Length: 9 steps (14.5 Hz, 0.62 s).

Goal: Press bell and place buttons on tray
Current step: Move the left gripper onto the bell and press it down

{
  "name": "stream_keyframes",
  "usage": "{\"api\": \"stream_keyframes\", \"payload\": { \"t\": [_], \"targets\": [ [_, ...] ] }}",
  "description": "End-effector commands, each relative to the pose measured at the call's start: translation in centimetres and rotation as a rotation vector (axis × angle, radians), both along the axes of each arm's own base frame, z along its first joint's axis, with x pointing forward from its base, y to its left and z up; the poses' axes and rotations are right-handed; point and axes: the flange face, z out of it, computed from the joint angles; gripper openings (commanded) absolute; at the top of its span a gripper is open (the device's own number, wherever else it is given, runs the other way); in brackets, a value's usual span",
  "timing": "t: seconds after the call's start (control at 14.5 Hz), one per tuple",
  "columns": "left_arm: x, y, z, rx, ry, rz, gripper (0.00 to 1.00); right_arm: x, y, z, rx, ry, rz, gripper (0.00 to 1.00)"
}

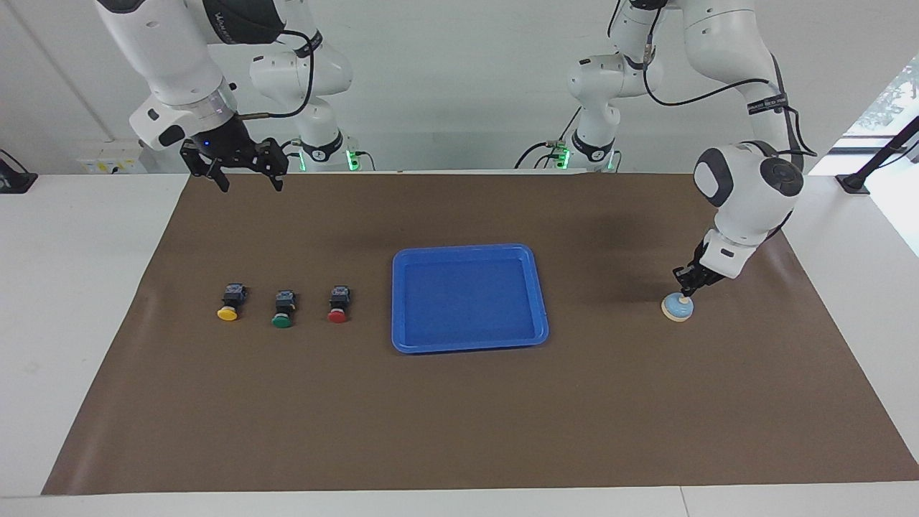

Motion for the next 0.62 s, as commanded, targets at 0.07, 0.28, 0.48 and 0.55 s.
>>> {"api": "stream_keyframes", "payload": {
  "t": [0.07,0.28,0.48,0.55],
  "targets": [
    [0.3,-0.2,-2.5,0.008,-0.01,-0.016,0.0,-0.3,-0.4,0.1,0.019,0.01,0.013,1.0],
    [0.3,0.1,-3.1,0.009,0.007,-0.019,0.0,-0.3,-0.4,0.1,0.019,0.01,0.013,1.0],
    [1.4,-0.1,-0.6,0.007,0.022,-0.025,0.0,-0.3,-0.5,0.1,0.017,0.01,0.014,1.0],
    [2.4,-0.1,2.5,0.002,0.057,-0.026,0.0,-0.3,-0.4,0.1,0.019,0.01,0.013,1.0]
  ]
}}
